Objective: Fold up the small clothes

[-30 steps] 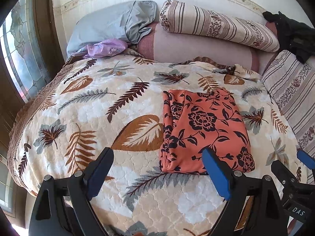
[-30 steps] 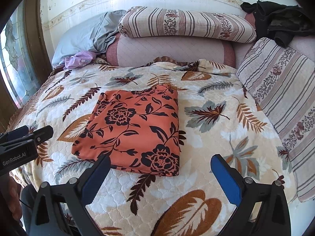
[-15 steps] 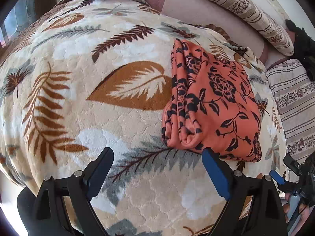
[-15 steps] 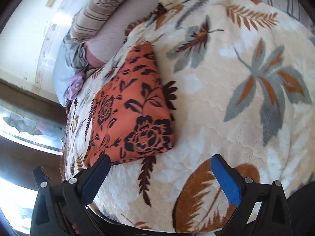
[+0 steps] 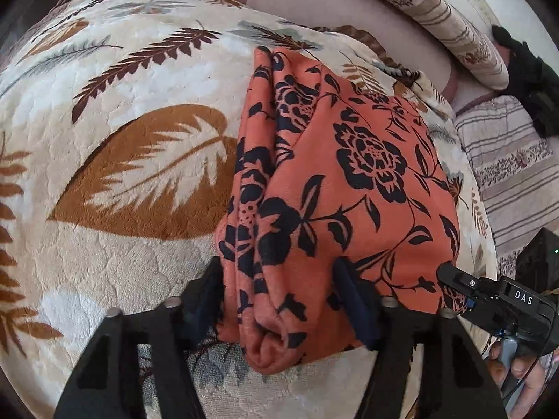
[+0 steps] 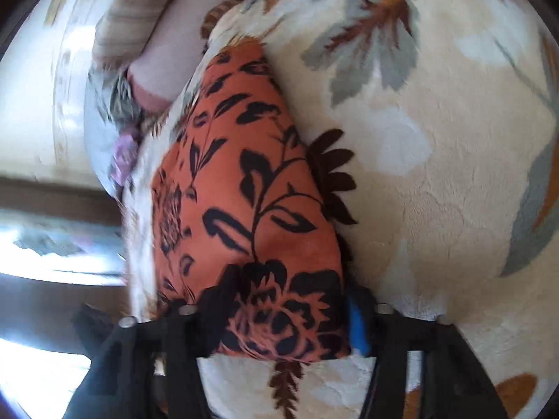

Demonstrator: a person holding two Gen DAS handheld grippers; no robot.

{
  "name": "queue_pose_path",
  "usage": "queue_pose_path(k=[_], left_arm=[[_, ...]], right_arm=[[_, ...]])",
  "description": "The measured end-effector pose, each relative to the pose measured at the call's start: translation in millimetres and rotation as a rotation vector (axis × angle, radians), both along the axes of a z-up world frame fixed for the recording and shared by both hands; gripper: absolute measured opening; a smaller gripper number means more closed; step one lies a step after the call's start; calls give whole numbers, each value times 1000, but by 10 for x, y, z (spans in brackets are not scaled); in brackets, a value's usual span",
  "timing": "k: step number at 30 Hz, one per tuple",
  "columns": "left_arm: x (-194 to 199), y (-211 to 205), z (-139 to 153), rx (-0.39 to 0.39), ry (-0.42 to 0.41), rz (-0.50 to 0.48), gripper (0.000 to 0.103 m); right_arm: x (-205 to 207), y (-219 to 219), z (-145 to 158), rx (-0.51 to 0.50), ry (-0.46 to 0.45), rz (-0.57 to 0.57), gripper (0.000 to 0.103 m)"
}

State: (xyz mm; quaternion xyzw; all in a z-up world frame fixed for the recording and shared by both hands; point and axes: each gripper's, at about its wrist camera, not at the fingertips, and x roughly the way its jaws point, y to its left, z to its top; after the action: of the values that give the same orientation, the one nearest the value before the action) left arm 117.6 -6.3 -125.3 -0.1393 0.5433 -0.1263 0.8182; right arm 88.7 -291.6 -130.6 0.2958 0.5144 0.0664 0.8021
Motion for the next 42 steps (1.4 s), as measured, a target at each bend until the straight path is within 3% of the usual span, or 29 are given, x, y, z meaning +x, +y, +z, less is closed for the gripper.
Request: queue_pose_path(k=[2, 6, 7, 8, 10, 12, 14, 16, 19, 25, 26, 27, 29, 30, 33, 35, 36, 37, 39, 42], left_arm=[[22, 14, 95, 5, 10, 16, 31], [-169, -31, 504, 79, -178, -14, 28], [-194, -20, 470, 80, -181, -18, 30], [-171, -16, 329, 81, -132, -18, 36], [-56, 7, -74, 101, 18, -30, 49], [-75, 129, 32, 18, -18, 10, 51], [-18, 199, 210, 13, -48, 42, 52], [90, 246, 392, -20, -120, 45, 54], [408, 277, 494, -60, -134, 50, 64], [938, 115, 112, -70, 5, -4, 62], [962, 88, 50, -69, 29, -13, 53], [990, 66, 14, -86, 47, -23, 48], [1004, 9, 64, -74, 35, -38, 29], [959, -34, 154, -44, 0, -52, 26], [759, -125, 390, -9, -133, -110, 22], [828, -107, 120, -37, -45, -103, 33], [887, -70, -37, -49, 5, -81, 41], [918, 8, -91, -86, 15, -29, 59], [960, 100, -30, -144, 25, 0, 59], [1047, 129, 134, -114, -55, 0, 60]], right_arm=[[-22, 111, 150, -109, -28, 32, 32], [-208, 335, 457, -288, -135, 87, 30], [-261, 316, 431, -283, -136, 80, 30], [-284, 269, 322, -255, -110, 68, 33], [-242, 121, -40, -185, -5, 58, 57], [-312, -34, -11, -71, -45, 27, 64], [-323, -148, 152, -23, -68, 14, 73], [-282, -244, 369, -15, -136, 7, 73], [-4, -334, 544, 2, -175, 11, 76], [722, -340, 191, 50, -73, -16, 76], [795, -286, 137, 40, -63, 0, 75], [866, -194, 94, 28, -58, 31, 66], [958, 16, 102, -91, -47, 91, 53], [952, 106, 176, -155, -57, 115, 44], [701, 378, 580, -397, -190, 170, 38], [632, 353, 536, -429, -193, 154, 39], [705, 270, 377, -395, -138, 147, 43], [760, 146, 203, -323, -82, 123, 50], [720, -78, 166, -169, -78, 68, 62], [701, -184, 314, -114, -136, 59, 73]])
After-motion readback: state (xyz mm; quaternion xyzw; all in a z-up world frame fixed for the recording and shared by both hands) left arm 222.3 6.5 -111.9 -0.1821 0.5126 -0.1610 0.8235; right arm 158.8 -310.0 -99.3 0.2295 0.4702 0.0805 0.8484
